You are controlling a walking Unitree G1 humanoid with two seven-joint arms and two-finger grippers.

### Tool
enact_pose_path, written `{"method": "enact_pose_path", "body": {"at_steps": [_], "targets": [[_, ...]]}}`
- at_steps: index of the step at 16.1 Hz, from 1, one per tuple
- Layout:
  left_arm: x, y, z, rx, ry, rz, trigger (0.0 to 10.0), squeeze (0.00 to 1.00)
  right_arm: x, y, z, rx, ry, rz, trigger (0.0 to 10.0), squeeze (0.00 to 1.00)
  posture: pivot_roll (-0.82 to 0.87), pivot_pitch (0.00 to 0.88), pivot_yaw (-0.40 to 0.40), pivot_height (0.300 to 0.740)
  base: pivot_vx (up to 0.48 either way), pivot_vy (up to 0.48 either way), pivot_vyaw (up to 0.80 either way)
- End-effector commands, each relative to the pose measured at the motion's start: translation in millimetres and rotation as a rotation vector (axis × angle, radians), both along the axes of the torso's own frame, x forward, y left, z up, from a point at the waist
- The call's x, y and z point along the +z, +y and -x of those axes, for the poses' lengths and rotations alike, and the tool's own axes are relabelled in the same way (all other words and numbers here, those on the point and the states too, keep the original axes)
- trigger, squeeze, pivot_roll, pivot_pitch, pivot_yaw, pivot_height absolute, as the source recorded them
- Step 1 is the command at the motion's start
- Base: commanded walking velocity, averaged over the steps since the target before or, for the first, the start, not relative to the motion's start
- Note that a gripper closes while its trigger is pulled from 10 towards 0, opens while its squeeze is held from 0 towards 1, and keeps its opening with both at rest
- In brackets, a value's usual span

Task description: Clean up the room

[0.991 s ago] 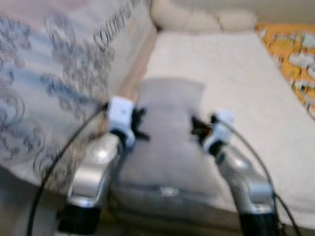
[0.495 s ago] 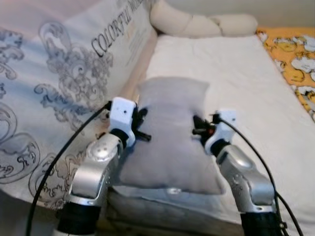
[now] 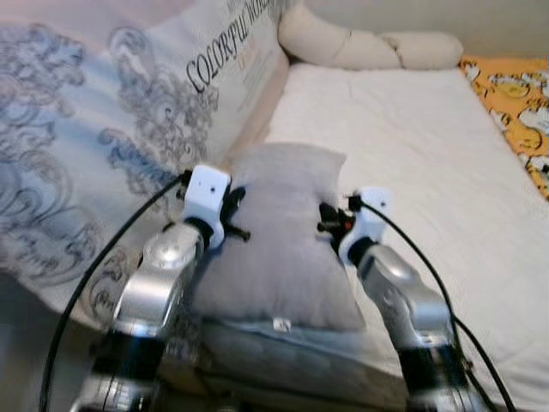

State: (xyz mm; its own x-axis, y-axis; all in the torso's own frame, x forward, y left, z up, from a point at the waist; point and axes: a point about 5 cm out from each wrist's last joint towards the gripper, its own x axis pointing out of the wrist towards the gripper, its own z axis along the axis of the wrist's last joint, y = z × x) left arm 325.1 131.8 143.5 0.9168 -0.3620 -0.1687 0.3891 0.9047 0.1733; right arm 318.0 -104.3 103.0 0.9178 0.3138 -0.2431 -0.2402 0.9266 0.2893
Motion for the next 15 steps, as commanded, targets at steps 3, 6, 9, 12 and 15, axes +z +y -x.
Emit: {"method": "enact_pose_path", "body": {"at_steps": [3,6,9,12,15], "targets": [[18.1,4.2,-35.9,-0.013,-0.073,-0.078,10.0,0.0,-3.3,1.2,-29.1,-0.037,-0.021,0.03,10.0,0.0,0.03,0.0,0.045,0.74,0.0,0.0,0.0],[33.1,0.2,-58.0,-0.003,-0.149,-0.099,10.0,0.0,0.7,7.9,-49.1,-0.087,-0.036,0.078,10.0,0.0,0.05,0.0,0.034,0.74,0.0,0.0,0.0],[48.3,-1.8,-68.7,0.024,-0.208,-0.139,10.0,0.0,2.6,16.1,-55.7,-0.098,-0.018,0.05,10.0,0.0,0.11,0.075,0.015,0.74,0.0,0.0,0.0],[67.9,-0.7,-76.1,0.042,-0.304,-0.158,10.0,0.0,6.0,17.6,-60.9,-0.126,-0.018,0.061,10.0,0.0,0.18,0.122,-0.01,0.74,0.0,0.0,0.0],[84.9,2.6,-78.7,0.098,-0.384,-0.203,10.0,0.0,2.2,24.5,-59.0,-0.124,0.004,0.085,10.0,0.0,0.25,0.178,-0.022,0.74,0.0,0.0,0.0]]}}
